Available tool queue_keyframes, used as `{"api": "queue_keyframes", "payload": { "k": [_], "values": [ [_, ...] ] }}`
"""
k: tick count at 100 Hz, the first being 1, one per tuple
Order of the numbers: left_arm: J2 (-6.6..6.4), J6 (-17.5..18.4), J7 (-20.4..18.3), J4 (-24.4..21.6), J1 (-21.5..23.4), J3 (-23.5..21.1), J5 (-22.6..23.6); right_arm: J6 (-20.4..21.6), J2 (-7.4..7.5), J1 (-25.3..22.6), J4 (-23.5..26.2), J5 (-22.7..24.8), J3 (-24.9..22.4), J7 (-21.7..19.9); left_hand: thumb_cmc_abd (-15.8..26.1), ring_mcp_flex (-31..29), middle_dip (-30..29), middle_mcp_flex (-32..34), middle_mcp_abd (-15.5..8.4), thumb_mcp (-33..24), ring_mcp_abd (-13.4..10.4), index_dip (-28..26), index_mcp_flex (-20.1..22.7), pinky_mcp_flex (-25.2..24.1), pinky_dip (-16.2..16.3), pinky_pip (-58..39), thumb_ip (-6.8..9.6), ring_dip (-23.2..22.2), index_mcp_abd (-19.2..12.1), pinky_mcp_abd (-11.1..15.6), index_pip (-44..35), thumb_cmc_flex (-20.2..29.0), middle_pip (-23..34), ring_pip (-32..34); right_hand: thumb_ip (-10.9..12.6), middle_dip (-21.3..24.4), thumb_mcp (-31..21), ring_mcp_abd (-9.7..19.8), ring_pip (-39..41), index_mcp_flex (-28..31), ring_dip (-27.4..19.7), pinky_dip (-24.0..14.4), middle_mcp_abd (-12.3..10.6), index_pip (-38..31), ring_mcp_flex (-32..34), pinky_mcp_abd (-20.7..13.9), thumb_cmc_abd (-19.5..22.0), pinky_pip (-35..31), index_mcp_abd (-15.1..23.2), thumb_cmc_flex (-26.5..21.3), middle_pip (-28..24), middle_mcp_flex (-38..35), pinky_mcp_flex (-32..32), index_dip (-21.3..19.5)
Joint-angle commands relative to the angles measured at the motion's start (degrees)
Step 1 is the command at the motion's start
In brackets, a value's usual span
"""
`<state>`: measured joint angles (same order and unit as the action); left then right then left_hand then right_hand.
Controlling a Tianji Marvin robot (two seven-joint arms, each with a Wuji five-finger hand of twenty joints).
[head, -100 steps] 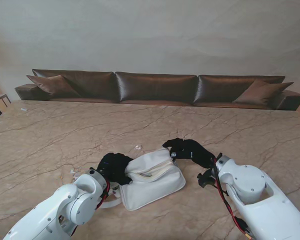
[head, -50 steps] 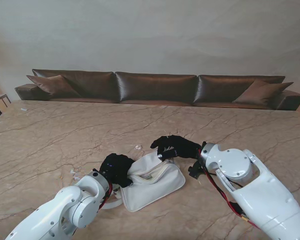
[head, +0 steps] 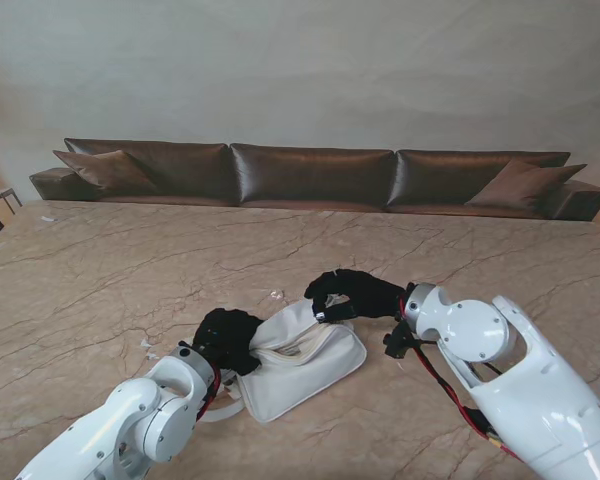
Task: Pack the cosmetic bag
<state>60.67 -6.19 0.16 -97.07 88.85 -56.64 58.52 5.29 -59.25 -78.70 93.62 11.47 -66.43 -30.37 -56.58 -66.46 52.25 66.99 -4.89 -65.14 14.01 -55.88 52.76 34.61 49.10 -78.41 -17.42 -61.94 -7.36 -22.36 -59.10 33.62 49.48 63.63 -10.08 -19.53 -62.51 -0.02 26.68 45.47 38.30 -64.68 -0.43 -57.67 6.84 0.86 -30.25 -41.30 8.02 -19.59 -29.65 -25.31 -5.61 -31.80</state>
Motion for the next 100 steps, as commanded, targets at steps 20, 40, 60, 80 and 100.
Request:
{"api": "queue_keyframes", "payload": {
  "k": [20, 40, 60, 80, 100],
  "values": [
    [0.58, -1.11, 1.2, 1.66, -0.2, 0.17, -1.04, -0.74, 0.45, -5.65, 8.12, 6.33, -5.34, 2.26, 3.4, -5.33, 0.86, 3.88, -9.72, -20.19, -1.74, -1.9, 8.43, -0.52, -0.01, -2.32, 8.79, -1.96, -12.28, -0.34, -10.85, 31.16, 3.89, 6.94, 7.05, -0.07, 4.93, 0.09, -0.87, -4.13, -0.36, 2.59, -0.68, 21.55, 5.19, 2.9, 2.82, -1.58, 4.12, 8.88, 2.83, -2.12, 2.06, 1.24],
    [0.74, -1.66, 1.82, 2.0, -0.12, 0.05, -1.5, -1.67, 0.34, -8.05, 11.54, 14.91, -8.35, 4.78, 3.55, -5.32, 0.83, 3.89, -9.78, -20.0, -1.69, -1.88, 8.51, -0.63, 0.05, -2.17, 8.82, -2.17, -12.34, -0.41, -10.92, 31.17, 3.92, 6.69, 6.24, -0.57, 9.11, -2.36, -2.44, -7.6, -0.77, 3.24, -0.66, 25.26, 11.92, 5.79, 1.26, -3.23, 1.61, 8.89, 3.15, -5.64, 5.84, 0.23],
    [0.85, -1.98, 2.15, 2.54, -0.07, -0.34, -2.13, -2.29, -0.32, -10.44, 11.94, 13.35, -11.04, 7.49, 3.61, -5.26, 0.8, 3.81, -9.76, -19.9, -1.61, -1.84, 8.52, -0.72, 0.12, -2.03, 8.88, -2.36, -12.26, -0.49, -10.91, 31.21, 3.92, 6.44, 5.37, -0.84, 11.76, -2.66, -4.01, -16.49, -1.05, 5.0, -1.29, 33.38, 13.72, 6.77, 0.55, -3.21, -2.44, 8.53, 2.65, -4.75, 6.05, 4.71],
    [0.96, -2.33, 2.39, 2.86, -0.07, -0.47, -2.65, -4.47, -0.87, -13.93, 12.4, 11.17, -15.66, 9.19, 3.71, -5.29, 0.76, 3.8, -9.88, -19.82, -1.64, -1.84, 8.49, -0.71, 0.25, -1.94, 8.89, -2.51, -12.33, -0.53, -10.92, 31.19, 3.88, 6.29, 5.32, -0.53, 16.19, -2.68, -5.11, -21.93, -1.35, 6.55, -0.98, 36.31, 13.44, 7.22, 1.49, -2.17, -5.4, 8.13, 2.38, -1.04, 6.65, 8.48],
    [1.26, -3.65, 2.97, 3.23, -0.09, -0.76, -3.87, -8.35, -0.83, -17.4, 12.16, 11.89, -20.47, 8.49, 3.67, -5.31, 0.74, 3.83, -9.72, -19.82, -1.64, -1.84, 8.49, -0.7, 0.3, -1.9, 8.94, -2.59, -12.29, -0.54, -10.92, 31.21, 3.89, 6.23, 5.71, 0.4, 17.59, -3.09, -8.22, -24.36, -3.75, 11.47, -0.33, 36.42, 13.78, 6.4, 1.88, 3.54, -6.85, 7.51, 2.11, 1.87, 7.6, 10.3]
  ]
}}
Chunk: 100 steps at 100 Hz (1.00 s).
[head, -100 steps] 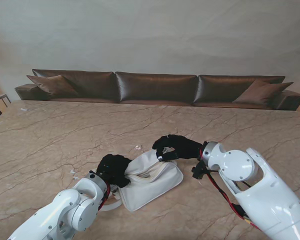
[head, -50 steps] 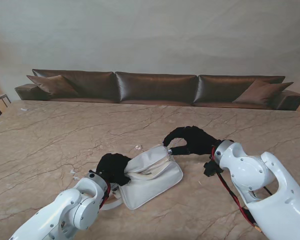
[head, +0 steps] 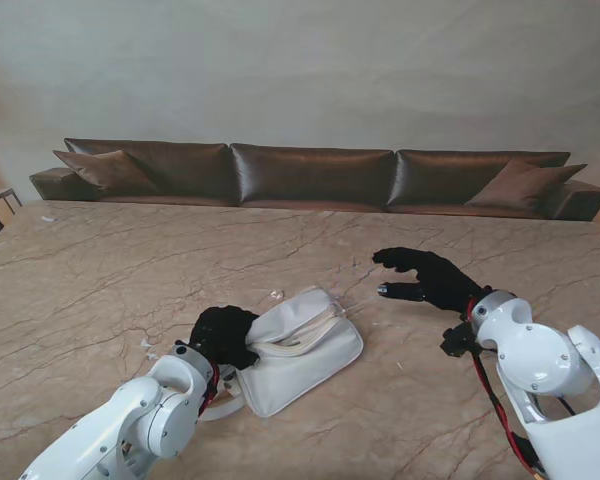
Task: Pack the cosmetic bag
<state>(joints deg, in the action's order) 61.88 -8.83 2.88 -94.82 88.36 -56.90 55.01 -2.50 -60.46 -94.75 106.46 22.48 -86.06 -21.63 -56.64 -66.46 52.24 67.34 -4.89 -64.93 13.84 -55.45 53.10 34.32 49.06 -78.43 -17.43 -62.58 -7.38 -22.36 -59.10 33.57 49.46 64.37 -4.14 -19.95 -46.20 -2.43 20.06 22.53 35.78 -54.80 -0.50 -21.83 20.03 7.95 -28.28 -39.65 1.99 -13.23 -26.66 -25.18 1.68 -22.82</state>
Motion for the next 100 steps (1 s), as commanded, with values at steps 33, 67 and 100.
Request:
{"api": "queue_keyframes", "payload": {
  "k": [33, 67, 100],
  "values": [
    [1.08, -3.78, 3.17, 1.42, 0.61, -1.46, -3.54, -0.39, -0.67, -8.26, -1.47, 2.9, -4.83, 5.02, 3.78, -5.32, 0.83, 3.45, -9.64, -20.02, -1.2, -2.43, 8.22, -0.6, 0.57, -1.74, 8.84, -2.15, -12.12, -0.61, -11.13, 31.28, 4.07, 5.39, -2.32, 1.56, -4.64, -1.7, -0.48, 7.55, -4.22, 9.0, 1.26, -4.89, 14.34, -3.67, -5.48, -1.74, -0.17, 0.83, -3.92, -9.12, 12.55, -0.69],
    [1.71, -4.96, 5.41, 1.19, 1.6, -3.38, -5.13, -4.1, -1.06, -10.29, -5.01, 0.55, -7.83, 5.26, 4.01, -5.18, 0.9, 3.4, -9.52, -19.8, -0.98, -2.53, 8.23, -0.85, 0.84, -1.51, 8.83, -2.34, -11.96, -0.88, -11.2, 31.32, 4.13, 5.25, -3.21, 2.0, -5.28, -0.86, -2.22, 4.46, -5.22, 13.55, 1.03, -2.24, 11.68, -3.9, -6.92, -2.66, -0.82, 0.37, -2.64, -5.31, 11.19, 0.6],
    [2.28, -3.61, 6.92, -0.16, 3.11, -5.44, -8.01, 1.59, 0.85, -4.51, -10.9, -1.98, -3.28, -3.03, 4.37, -4.74, 1.18, 3.19, -9.33, -19.48, -0.64, -2.82, 8.17, -1.32, 1.28, -1.06, 8.64, -2.8, -11.73, -1.04, -11.47, 31.43, 4.4, 5.13, -7.32, 3.34, -18.06, 1.68, -7.05, -2.37, -9.26, 17.85, 0.7, -0.72, 3.9, -6.29, -20.26, 3.97, -2.5, 1.54, -2.73, 3.21, 5.23, 3.59]
  ]
}}
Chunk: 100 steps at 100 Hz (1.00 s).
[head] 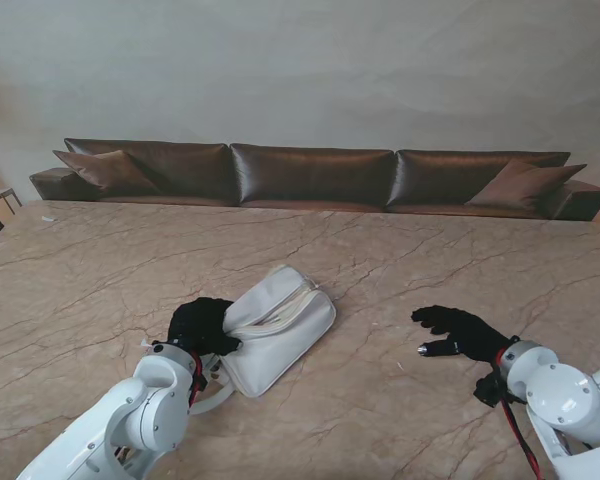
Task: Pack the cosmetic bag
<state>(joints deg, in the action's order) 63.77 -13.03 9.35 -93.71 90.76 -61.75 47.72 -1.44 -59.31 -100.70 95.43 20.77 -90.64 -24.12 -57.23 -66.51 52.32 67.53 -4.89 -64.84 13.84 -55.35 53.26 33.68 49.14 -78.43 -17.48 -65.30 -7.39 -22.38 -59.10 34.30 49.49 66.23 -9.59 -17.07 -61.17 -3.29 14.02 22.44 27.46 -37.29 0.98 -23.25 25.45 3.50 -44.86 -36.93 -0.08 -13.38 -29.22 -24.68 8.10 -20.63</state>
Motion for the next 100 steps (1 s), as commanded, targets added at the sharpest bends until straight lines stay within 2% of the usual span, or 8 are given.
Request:
{"api": "queue_keyframes", "payload": {
  "k": [1, 27, 41, 50, 53, 57, 75, 100],
  "values": [
    [0.4, 0.72, 0.42, -1.38, 0.8, -0.71, -0.83, 0.85, -0.26, 1.73, -0.11, -0.34, 1.61, -0.67, 4.97, -4.68, 1.1, 2.99, -9.32, -19.54, -0.62, -2.93, 8.01, -0.7, 1.21, -1.05, 8.68, -0.1, -11.72, -1.03, -11.47, 30.69, 4.38, 3.27, -2.02, 0.46, -3.56, 2.6, -1.1, -2.54, -1.07, 0.38, -0.79, 0.73, -1.77, -1.93, -4.14, 1.44, -0.49, 1.9, -0.21, 3.04, -1.3, 1.5],
    [0.41, 4.38, -0.38, -3.34, 2.5, -3.43, -3.33, 7.26, -0.55, 9.83, -6.77, -4.24, 11.28, 0.64, 5.47, -4.33, 1.29, 2.87, -9.3, -19.07, -0.54, -3.1, 8.18, -1.12, 1.85, -0.3, 8.54, -0.52, -11.66, -1.38, -11.51, 30.81, 4.4, 2.99, -4.38, 0.35, -12.72, 3.67, -1.44, -10.47, -3.53, 0.88, -0.21, 2.24, -7.9, -3.15, -14.86, 4.15, -2.72, 5.3, -1.84, 11.63, -4.11, 4.13],
    [0.46, 5.51, -1.02, -4.31, 3.15, -4.23, -4.9, 9.69, -1.0, 14.2, -10.56, -6.95, 16.52, 1.6, 5.48, -4.22, 1.38, 2.81, -9.23, -18.92, -0.5, -3.16, 8.12, -1.41, 2.22, -0.04, 8.5, -0.72, -11.63, -1.21, -11.45, 30.86, 4.35, 2.9, -4.93, 4.64, -15.23, 4.07, -1.1, -16.61, -4.47, 0.93, 0.54, 5.33, -11.78, -3.51, -17.89, 4.44, -4.59, 6.3, 6.39, 14.36, -5.08, 6.05],
    [0.41, 6.5, -1.61, -4.71, 3.41, -4.6, -5.71, 11.22, -1.38, 16.86, -13.09, -8.45, 19.69, 2.38, 5.6, -4.18, 1.45, 2.82, -9.17, -18.84, -0.45, -3.22, 8.1, -1.47, 2.49, 0.0, 8.47, -0.8, -11.55, -1.19, -11.47, 30.9, 4.37, 2.86, -5.13, 7.97, -16.18, 4.0, -0.55, -13.45, -4.88, 0.8, 1.17, 25.77, -14.05, -3.49, -18.51, 4.3, -6.8, 6.73, 15.24, 14.68, -5.53, 10.04],
    [0.39, 6.81, -1.79, -4.79, 3.48, -4.7, -5.9, 11.57, -1.54, 17.63, -13.84, -9.0, 20.6, 2.65, 5.61, -4.16, 1.46, 2.73, -9.28, -18.8, -0.48, -3.24, 8.05, -1.47, 2.53, 0.02, 8.45, -0.82, -11.62, -1.18, -11.47, 30.88, 4.34, 2.86, -5.1, 8.99, -16.1, 3.92, -0.42, -12.56, -4.93, 0.68, 1.4, 27.47, -14.91, -3.52, -18.26, 4.22, -7.67, 6.66, 17.97, 14.84, -5.77, 19.87],
    [0.39, 7.25, -2.03, -4.86, 3.55, -4.84, -6.41, 12.09, -1.85, 18.59, -14.93, -9.79, 21.75, 3.43, 5.6, -4.16, 1.5, 2.82, -9.22, -18.8, -0.49, -3.27, 8.06, -1.46, 2.57, 0.05, 8.46, -0.84, -11.63, -1.17, -11.49, 30.9, 4.4, 2.85, -5.06, 10.12, -16.22, 3.88, -0.4, -12.27, -4.9, 0.5, 1.57, 28.53, -15.72, -3.55, -18.23, 4.12, -8.45, 6.48, 20.35, 15.13, -5.99, 23.04],
    [0.28, 9.39, -3.26, -5.0, 3.8, -5.41, -8.25, 13.91, -3.56, 22.35, -19.29, -14.06, 25.37, 7.1, 5.78, -4.07, 1.59, 2.76, -9.32, -18.62, -0.45, -3.37, 8.07, -1.64, 2.76, 0.23, 8.39, -0.95, -11.68, -1.13, -11.5, 30.96, 4.39, 2.8, -5.06, 10.79, -16.36, 3.86, -0.3, -12.24, -4.83, -0.15, 1.42, 28.64, -16.02, -2.84, -19.04, 3.43, -7.95, 5.95, 22.61, 15.5, -5.62, 23.36],
    [-0.05, 13.95, -5.56, -4.42, 3.45, -6.08, -10.72, 17.55, -4.33, 27.86, -23.68, -21.97, 29.61, 3.81, 6.21, -3.77, 1.77, 2.75, -9.37, -18.2, -0.34, -3.53, 8.2, -1.94, 3.06, 0.53, 8.29, -1.16, -11.8, -1.2, -11.57, 31.01, 4.47, 2.68, -5.34, 11.76, -17.12, 4.09, -2.95, -12.33, -7.47, -0.58, 0.82, 28.63, -14.82, -0.52, -21.63, 2.86, -3.97, 5.96, 24.4, 15.39, -3.06, 23.35]
  ]
}}
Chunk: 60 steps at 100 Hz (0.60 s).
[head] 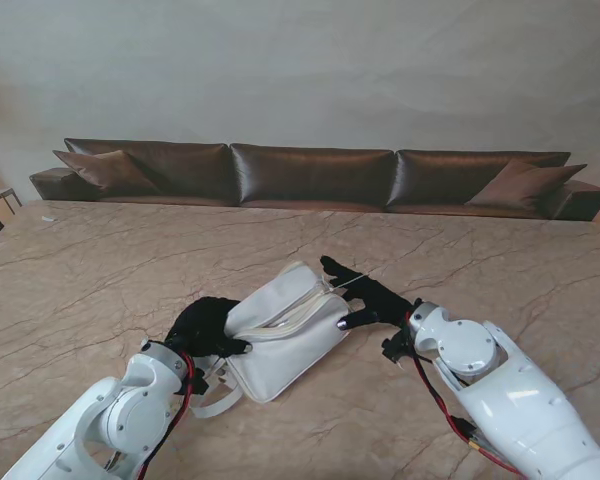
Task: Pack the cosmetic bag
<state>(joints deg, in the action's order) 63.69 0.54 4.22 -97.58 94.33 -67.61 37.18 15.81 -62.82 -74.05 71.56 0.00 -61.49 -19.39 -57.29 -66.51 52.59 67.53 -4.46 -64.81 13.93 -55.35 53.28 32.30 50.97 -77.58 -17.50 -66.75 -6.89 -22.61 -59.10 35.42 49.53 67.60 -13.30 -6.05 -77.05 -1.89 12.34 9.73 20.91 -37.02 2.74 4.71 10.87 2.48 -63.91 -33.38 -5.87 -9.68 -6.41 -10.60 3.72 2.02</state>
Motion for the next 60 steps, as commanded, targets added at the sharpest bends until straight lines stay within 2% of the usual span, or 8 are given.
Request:
{"api": "queue_keyframes", "payload": {
  "k": [1, 17, 29, 35, 48, 52, 54, 60],
  "values": [
    [0.02, 0.57, -0.54, -0.52, -0.14, -0.25, -0.29, 0.44, -0.85, 1.46, -0.01, -1.58, 0.66, -1.14, 6.31, -3.71, 1.51, 2.74, -9.79, -18.21, -0.43, -3.53, 8.18, -0.6, 1.23, -0.29, 8.31, 0.29, -12.3, -0.96, -11.57, 29.91, 4.43, 1.29, -1.64, 0.75, -1.24, 2.68, -1.27, 0.37, -0.98, -0.91, -0.98, 0.67, 0.02, 0.71, -2.62, -0.83, 1.77, 2.22, 1.6, 1.32, 1.56, 0.7],
    [-0.34, 2.78, -2.43, -0.08, -0.71, -0.5, -1.11, 2.16, -1.24, 4.69, -2.92, -6.98, 3.58, -5.05, 6.66, -3.32, 1.61, 2.64, -9.75, -17.67, -0.34, -3.63, 8.17, -1.17, 1.53, 0.18, 8.15, 0.01, -12.37, -0.87, -11.54, 30.1, 4.4, 1.08, -1.62, 0.01, -1.23, 2.36, -0.18, 0.37, -0.43, -3.37, -1.58, 0.27, 5.32, 3.51, -3.54, -4.94, 2.11, 1.31, 0.14, 0.74, 4.64, 0.34],
    [-0.32, 2.57, -2.55, 0.29, -1.21, -0.25, -1.34, 2.57, -1.18, 6.79, -4.65, -8.65, 5.77, -8.06, 6.74, -3.18, 1.71, 2.57, -9.74, -17.55, -0.26, -3.72, 8.2, -1.32, 1.72, 0.38, 8.15, -0.11, -12.29, -0.86, -11.58, 30.11, 4.4, 0.94, -1.54, -4.78, -0.97, 1.59, 3.48, 0.25, 4.0, -7.17, -2.39, -0.82, 8.28, 3.57, -3.57, -9.69, 0.55, 0.64, -10.34, 0.0, 6.24, -0.69],
    [-0.27, 2.4, -2.32, 0.48, -1.47, -0.09, -1.22, 2.79, -1.23, 7.6, -5.56, -9.26, 6.8, -8.96, 6.77, -3.18, 1.74, 2.57, -9.74, -17.51, -0.25, -3.74, 8.17, -1.32, 1.8, 0.43, 8.16, -0.16, -12.28, -0.86, -11.57, 30.13, 4.39, 0.91, -1.49, -7.9, -1.05, 1.34, 6.2, 0.08, 6.88, -8.61, -3.46, -2.59, 9.77, 3.42, -4.01, -11.86, 0.27, 0.05, -18.0, -0.13, 6.94, -2.63],
    [-0.06, 1.51, -1.68, 0.83, -2.08, 0.37, -1.33, 3.46, -1.25, 9.01, -7.23, -9.31, 8.89, -10.14, 7.04, -3.0, 1.8, 2.35, -9.94, -17.26, -0.38, -3.82, 7.89, -1.46, 1.99, 0.59, 8.1, -0.21, -12.43, -0.79, -11.5, 30.17, 4.29, 0.71, -1.39, -15.7, -1.09, 0.34, 12.36, -0.52, 12.41, -8.72, -5.91, -3.44, 10.91, 3.1, -4.5, -13.78, -0.55, -0.91, -35.35, 0.15, 6.82, -10.45],
    [0.04, 1.07, -1.44, 0.98, -2.28, 0.56, -1.63, 3.58, -1.32, 9.28, -7.68, -9.54, 9.37, -10.46, 7.17, -2.85, 1.82, 2.28, -9.84, -17.08, -0.27, -3.86, 7.84, -1.7, 2.05, 0.69, 8.03, -0.24, -12.29, -0.76, -11.52, 30.2, 4.27, 0.63, -1.33, -19.11, -0.97, 0.16, 15.23, -1.08, 15.08, -8.28, -6.91, -4.12, 11.54, 3.22, -4.96, -14.59, 0.06, -1.99, -38.79, -1.59, 6.8, -18.75],
    [0.08, 0.87, -1.31, 1.07, -2.38, 0.66, -1.72, 3.6, -1.33, 9.39, -7.84, -9.64, 9.58, -10.63, 7.21, -2.82, 1.83, 2.26, -9.81, -17.02, -0.22, -3.87, 7.83, -1.73, 2.11, 0.69, 8.01, -0.27, -12.23, -0.74, -11.53, 30.23, 4.27, 0.6, -1.23, -20.81, -0.87, 0.21, 16.29, -1.37, 16.32, -8.12, -7.27, -4.5, 11.69, 3.13, -4.91, -14.87, 0.46, -2.7, -39.68, -2.63, 6.69, -24.69],
    [0.18, 0.36, -0.92, 1.4, -2.73, 0.99, -1.67, 4.2, -1.35, 9.67, -8.36, -9.14, 10.32, -10.27, 7.35, -2.77, 1.84, 2.18, -9.87, -16.89, -0.26, -3.9, 7.73, -1.75, 2.19, 0.69, 7.98, -0.29, -12.29, -0.67, -11.49, 30.24, 4.23, 0.55, -0.93, -24.77, -0.17, 0.06, 20.49, 2.5, 19.68, -8.03, -8.75, -10.7, 12.64, 3.44, -4.66, -15.46, 2.99, -4.42, -42.72, -8.81, 6.69, -29.51]
  ]
}}
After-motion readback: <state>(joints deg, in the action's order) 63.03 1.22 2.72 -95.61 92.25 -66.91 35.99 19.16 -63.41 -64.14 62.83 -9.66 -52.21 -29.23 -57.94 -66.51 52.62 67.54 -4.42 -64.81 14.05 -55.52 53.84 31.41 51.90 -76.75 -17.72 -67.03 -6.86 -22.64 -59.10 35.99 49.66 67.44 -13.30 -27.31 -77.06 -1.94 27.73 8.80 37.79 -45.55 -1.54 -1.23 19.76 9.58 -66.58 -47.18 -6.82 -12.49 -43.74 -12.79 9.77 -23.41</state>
